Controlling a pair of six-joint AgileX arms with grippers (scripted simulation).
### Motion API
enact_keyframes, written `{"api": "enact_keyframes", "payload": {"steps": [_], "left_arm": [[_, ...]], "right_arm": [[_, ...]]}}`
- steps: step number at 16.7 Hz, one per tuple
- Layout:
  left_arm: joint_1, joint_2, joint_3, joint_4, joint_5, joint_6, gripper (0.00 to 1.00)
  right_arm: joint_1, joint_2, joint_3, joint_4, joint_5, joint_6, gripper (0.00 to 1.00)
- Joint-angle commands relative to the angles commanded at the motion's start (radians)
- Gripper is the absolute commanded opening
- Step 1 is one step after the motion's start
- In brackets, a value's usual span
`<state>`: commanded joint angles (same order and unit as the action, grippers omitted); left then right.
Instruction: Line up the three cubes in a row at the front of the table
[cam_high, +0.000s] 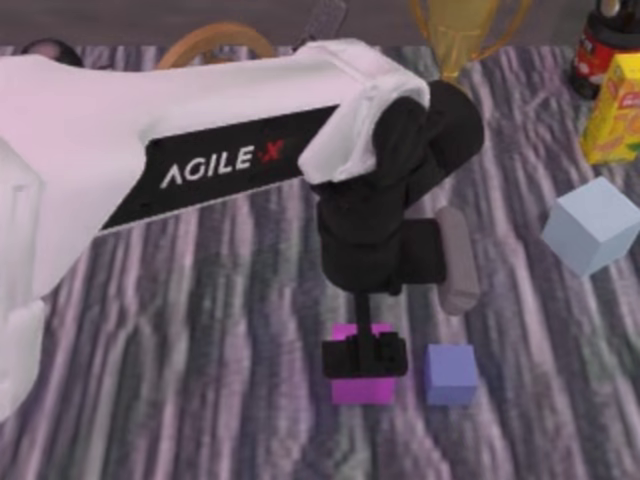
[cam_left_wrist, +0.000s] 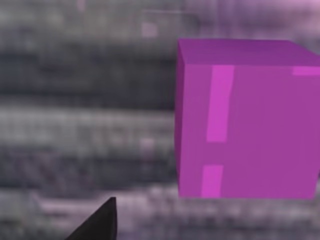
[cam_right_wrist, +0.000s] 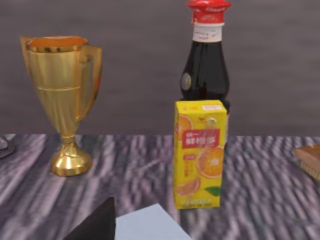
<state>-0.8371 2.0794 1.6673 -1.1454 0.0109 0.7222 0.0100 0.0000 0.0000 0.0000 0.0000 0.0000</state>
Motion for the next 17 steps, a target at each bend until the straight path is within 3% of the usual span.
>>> {"api": "enact_keyframes", "payload": {"steps": [4,8,17], "left_arm": [[-0.001,-0.005,-0.011,0.008,0.000,-0.003,1.00],[0.069,-0.141,-0.129,0.087,-0.007,-0.049,1.00],[0.430,-0.954,-0.796,0.492,-0.026,-0.319,1.00]], "right_arm": [[0.002,0.010,0.010,-0.007,-0.001,-0.002,1.00],[0.014,0.155,0.153,-0.103,-0.005,-0.036,1.00],[0.051,1.025,0.872,-0.578,0.001,-0.201,1.00]]}}
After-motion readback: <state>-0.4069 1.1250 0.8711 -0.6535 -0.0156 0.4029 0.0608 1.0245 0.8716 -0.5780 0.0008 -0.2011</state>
